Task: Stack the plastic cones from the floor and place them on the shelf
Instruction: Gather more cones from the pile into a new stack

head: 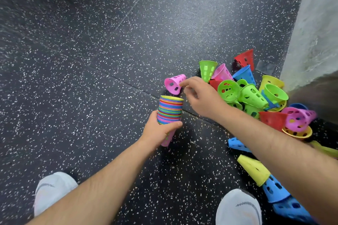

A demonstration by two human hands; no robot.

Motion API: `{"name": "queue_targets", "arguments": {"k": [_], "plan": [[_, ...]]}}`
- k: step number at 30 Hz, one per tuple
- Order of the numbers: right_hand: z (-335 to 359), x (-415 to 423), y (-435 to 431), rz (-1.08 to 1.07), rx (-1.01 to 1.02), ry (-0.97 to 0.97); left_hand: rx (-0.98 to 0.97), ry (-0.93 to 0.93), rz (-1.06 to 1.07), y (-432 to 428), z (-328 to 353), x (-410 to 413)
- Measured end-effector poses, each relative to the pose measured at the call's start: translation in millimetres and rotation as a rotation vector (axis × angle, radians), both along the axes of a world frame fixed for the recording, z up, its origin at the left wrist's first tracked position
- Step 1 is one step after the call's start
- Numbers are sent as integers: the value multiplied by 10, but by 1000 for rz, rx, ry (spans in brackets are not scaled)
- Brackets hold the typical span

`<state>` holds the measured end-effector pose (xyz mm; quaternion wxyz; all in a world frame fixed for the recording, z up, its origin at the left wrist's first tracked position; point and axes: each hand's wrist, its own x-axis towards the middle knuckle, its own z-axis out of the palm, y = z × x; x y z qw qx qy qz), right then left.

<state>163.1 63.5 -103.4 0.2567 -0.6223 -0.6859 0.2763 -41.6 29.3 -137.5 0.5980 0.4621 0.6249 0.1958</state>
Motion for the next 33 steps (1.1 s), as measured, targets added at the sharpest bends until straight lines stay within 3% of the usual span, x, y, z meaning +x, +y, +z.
{"name": "queue_targets", "arguments": {"k": [6, 12, 19, 26, 33], "plan": [[-59, -15, 540, 457, -3, -666, -4, 9, 19, 163, -3, -64], [-72, -86, 726, 593, -12, -876, -4, 13, 35, 266, -23, -154], [-116, 80, 740, 362, 0, -675, -22, 10, 37, 293, -43, -161], [99, 274, 562, 13, 39, -209, -25, -4, -35, 265, -5, -48], [298, 370, 288, -45, 26, -139, -12, -53, -75, 211, 58, 165]]}}
